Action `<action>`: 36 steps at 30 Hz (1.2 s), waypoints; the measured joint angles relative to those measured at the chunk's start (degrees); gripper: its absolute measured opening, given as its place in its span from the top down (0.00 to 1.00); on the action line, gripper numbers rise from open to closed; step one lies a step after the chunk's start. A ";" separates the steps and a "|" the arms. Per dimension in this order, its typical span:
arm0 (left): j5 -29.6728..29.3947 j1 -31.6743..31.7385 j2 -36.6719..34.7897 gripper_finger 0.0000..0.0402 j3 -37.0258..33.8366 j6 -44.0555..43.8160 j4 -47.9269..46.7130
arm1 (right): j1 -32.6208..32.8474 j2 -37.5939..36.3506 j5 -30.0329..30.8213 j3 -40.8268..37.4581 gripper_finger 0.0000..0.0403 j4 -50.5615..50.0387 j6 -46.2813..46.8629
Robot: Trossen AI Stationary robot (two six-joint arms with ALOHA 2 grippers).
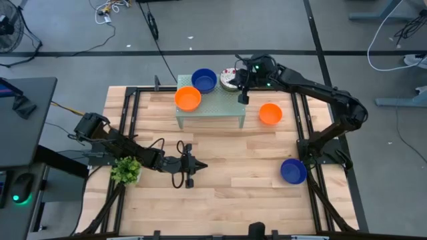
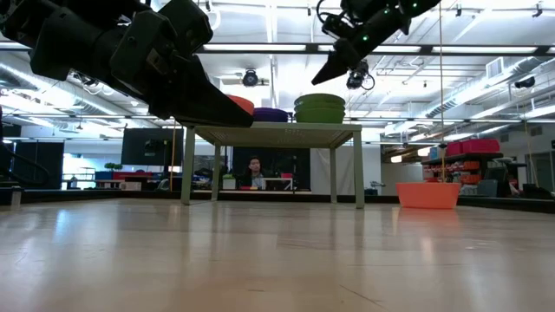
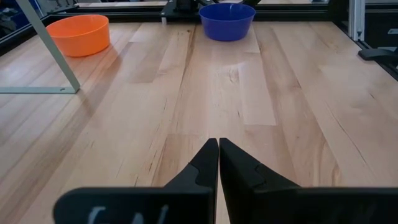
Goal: Pick & Place Mini bowls
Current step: Stack the white bowl on the white bowls on the shelf, then stack the blue bowl on the blue bowls on the shelf
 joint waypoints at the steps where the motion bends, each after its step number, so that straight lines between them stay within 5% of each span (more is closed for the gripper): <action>1: -0.01 0.00 0.00 0.96 0.00 0.00 0.00 | -0.05 0.46 0.00 0.00 0.95 0.22 0.36; 24: -0.01 -0.01 0.00 0.96 0.00 -0.04 -0.86 | 0.02 2.49 0.20 0.00 0.99 -1.54 -1.01; 31: -0.02 -0.01 0.00 0.96 0.00 -0.04 -0.96 | 1.39 -1.96 1.07 0.00 0.98 -1.29 0.02; 36: 0.21 -0.07 0.00 0.96 0.00 -0.25 -1.16 | 6.48 -6.81 3.38 0.00 0.99 -10.70 3.75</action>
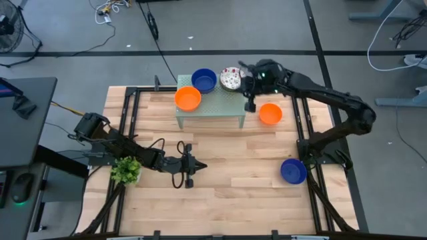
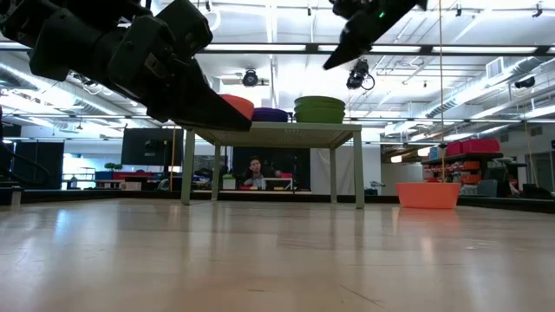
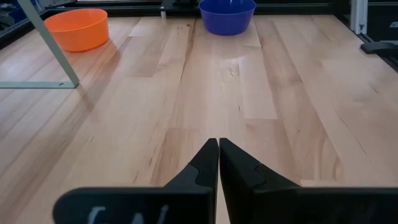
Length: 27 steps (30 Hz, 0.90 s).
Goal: Pick & Place Mini bowls
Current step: Stack the blue bowl on the blue bowls on the shelf
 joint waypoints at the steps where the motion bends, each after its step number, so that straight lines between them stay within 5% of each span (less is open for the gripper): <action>1: 0.38 0.00 0.00 0.96 0.00 -0.19 -0.03 | 1.44 -0.74 0.48 0.00 0.99 -2.72 0.82; 9: 1.91 0.00 0.00 0.96 0.00 -0.23 -0.04 | 18.34 -7.73 7.35 -10.30 1.00 -12.39 11.92; 18: 1.91 0.00 0.00 0.96 0.00 -0.23 -0.04 | 44.93 -13.26 10.57 -22.38 1.00 -24.31 35.99; 27: 1.78 1.71 0.00 0.96 0.00 2.59 0.31 | 63.80 -9.87 1.65 -22.36 0.87 -25.99 70.33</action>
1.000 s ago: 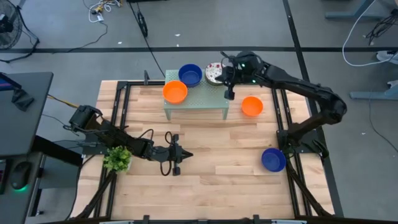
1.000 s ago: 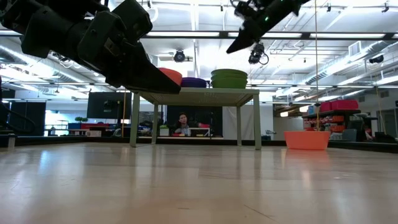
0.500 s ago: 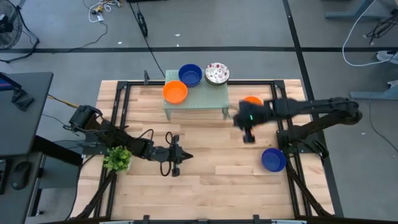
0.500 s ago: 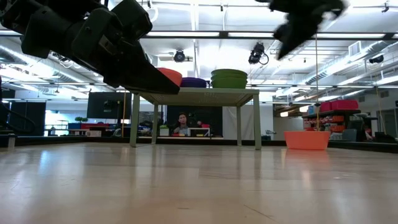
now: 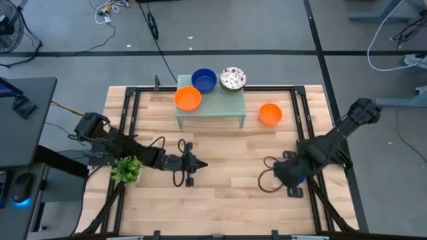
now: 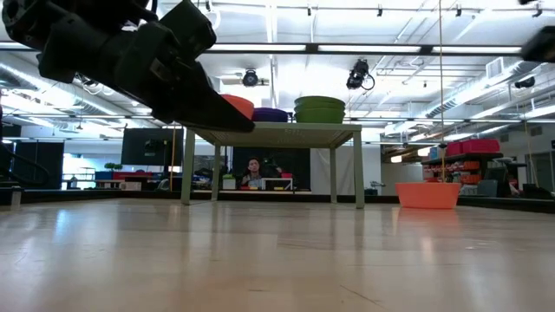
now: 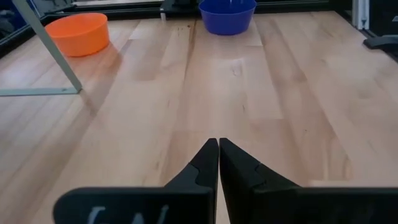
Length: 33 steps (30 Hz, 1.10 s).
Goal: Pick & Place Mini bowls
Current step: Stack the blue bowl on the blue bowls on the shelf
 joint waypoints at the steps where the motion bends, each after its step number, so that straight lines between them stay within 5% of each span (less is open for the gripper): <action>1: 0.09 0.18 0.00 0.96 0.00 0.28 -0.04 | 1.05 0.29 0.06 0.00 0.84 -0.07 2.53; 8: 0.11 0.73 0.00 0.96 0.00 2.95 0.00 | 7.40 5.03 1.60 -0.15 0.55 -1.40 13.09; 13: 0.13 0.73 0.00 0.96 0.00 3.83 0.00 | 11.13 7.58 0.93 -4.16 0.48 -1.11 16.39; 24: 0.13 1.26 0.00 0.96 0.00 2.71 0.07 | 12.70 7.66 0.76 -14.80 0.62 10.50 14.67; 33: 1.12 1.15 0.00 0.96 0.00 -0.83 -0.07 | 12.69 7.66 1.37 -15.01 0.83 11.22 13.61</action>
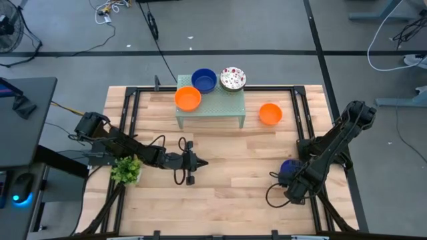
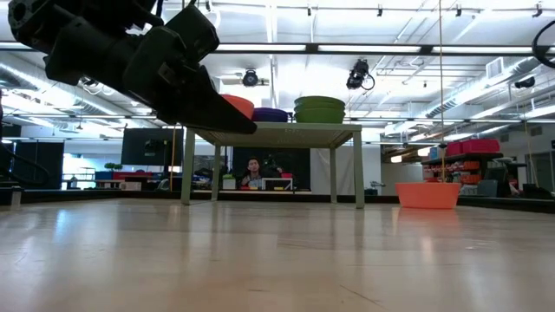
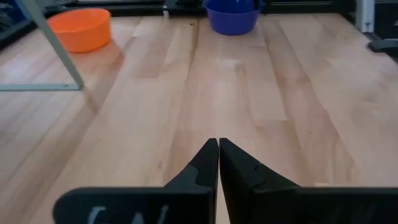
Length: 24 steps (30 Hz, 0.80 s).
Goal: Pick & Place Mini bowls
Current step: Stack the blue bowl on the blue bowls on the shelf
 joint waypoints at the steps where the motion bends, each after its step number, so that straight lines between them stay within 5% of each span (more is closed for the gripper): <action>1: 0.68 0.00 0.00 0.96 0.00 -0.41 -0.02 | 0.00 0.00 0.40 0.04 0.84 -0.02 -0.16; 15: 3.53 -0.02 0.00 0.96 0.00 -0.44 -0.06 | -0.98 0.00 3.21 2.58 0.98 -0.76 -6.54; 24: 7.73 -0.02 0.02 0.96 -0.04 5.58 8.05 | -14.21 1.60 12.82 9.37 0.99 13.62 -47.69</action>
